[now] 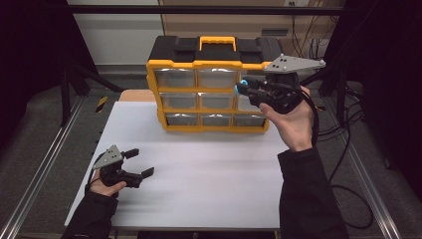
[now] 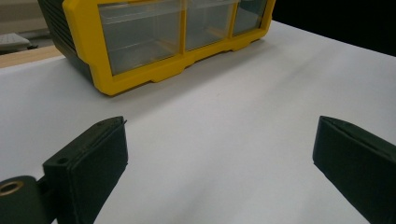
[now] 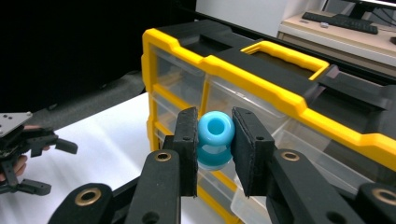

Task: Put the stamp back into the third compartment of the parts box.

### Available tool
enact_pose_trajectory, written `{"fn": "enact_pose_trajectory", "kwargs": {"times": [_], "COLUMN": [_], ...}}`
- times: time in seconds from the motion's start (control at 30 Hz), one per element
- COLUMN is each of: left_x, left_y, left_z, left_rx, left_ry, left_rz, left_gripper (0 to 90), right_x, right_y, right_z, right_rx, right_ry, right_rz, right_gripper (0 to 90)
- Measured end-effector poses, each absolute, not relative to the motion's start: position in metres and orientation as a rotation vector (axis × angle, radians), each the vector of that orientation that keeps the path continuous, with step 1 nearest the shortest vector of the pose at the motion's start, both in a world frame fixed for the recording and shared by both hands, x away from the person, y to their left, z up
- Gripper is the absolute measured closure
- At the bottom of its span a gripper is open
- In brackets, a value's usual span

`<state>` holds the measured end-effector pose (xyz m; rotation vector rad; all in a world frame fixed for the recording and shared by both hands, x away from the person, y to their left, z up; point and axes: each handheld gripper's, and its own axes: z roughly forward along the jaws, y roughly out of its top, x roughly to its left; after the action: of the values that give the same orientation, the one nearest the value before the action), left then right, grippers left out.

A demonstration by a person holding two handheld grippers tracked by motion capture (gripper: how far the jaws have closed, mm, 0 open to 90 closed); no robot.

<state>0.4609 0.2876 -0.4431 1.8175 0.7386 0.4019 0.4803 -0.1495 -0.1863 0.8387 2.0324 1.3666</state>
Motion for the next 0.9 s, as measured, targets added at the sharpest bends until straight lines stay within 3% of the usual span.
{"fn": "enact_pose_trajectory", "kwargs": {"times": [0.9], "left_x": [0.461], "left_y": [0.288], "left_z": [-0.443], "left_rx": [1.817], "left_ry": [0.739], "left_rz": [0.402], "left_gripper": [2.8], "right_x": [0.51], "right_y": [-0.18], "right_z": [-0.176], "right_rx": [0.996], "right_ry": [1.945], "right_rz": [1.28], "right_gripper": [72.2]}}
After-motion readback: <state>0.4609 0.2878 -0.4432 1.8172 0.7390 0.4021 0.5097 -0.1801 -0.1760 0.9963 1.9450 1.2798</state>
